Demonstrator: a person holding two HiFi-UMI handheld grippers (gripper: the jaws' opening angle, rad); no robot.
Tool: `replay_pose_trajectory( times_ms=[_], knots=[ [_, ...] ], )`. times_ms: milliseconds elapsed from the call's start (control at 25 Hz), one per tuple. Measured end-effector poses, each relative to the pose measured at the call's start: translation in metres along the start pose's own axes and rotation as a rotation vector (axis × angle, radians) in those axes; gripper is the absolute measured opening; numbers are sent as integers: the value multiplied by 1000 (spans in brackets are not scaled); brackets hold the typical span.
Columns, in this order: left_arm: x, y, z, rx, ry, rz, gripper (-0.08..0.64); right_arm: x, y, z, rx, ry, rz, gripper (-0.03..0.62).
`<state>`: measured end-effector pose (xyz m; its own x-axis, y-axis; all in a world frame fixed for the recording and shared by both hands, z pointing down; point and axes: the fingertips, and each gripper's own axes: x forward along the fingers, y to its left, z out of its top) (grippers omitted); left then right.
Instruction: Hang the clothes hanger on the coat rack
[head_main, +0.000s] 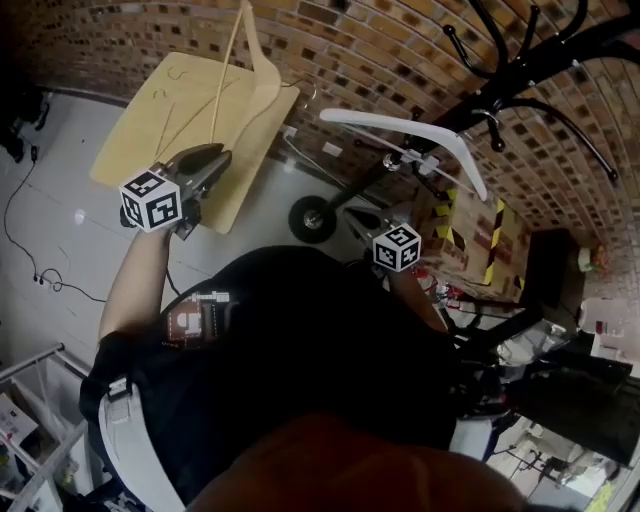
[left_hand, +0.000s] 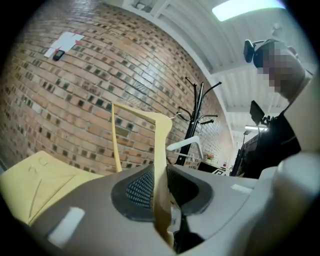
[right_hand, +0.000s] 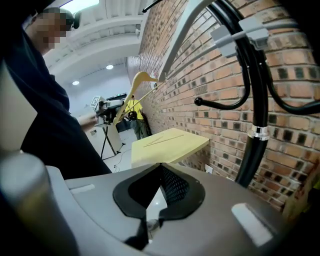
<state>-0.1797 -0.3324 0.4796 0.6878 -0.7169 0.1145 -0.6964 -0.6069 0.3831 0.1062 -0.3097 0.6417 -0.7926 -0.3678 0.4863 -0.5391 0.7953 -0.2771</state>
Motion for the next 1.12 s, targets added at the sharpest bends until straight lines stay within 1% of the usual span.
replay_pose_trajectory(
  times_ms=[200, 440, 600, 840, 960, 1120],
  knots=[
    [22, -42, 66, 38, -59, -84, 77, -25, -11, -6, 23, -37, -45, 14],
    [52, -84, 119, 103, -79, -164, 77, -47, -21, -12, 43, -73, -87, 14],
    [70, -108, 140, 151, -75, -211, 77, -59, -25, -13, 47, -93, -109, 14],
    [98, -125, 166, 208, -69, -215, 77, -78, -29, -17, 58, -121, -144, 14],
    [106, -134, 181, 217, -72, -222, 77, -87, -27, -20, 66, -130, -156, 14],
    [111, -150, 197, 229, -99, -263, 77, -97, -29, -24, 73, -133, -177, 14]
  ],
)
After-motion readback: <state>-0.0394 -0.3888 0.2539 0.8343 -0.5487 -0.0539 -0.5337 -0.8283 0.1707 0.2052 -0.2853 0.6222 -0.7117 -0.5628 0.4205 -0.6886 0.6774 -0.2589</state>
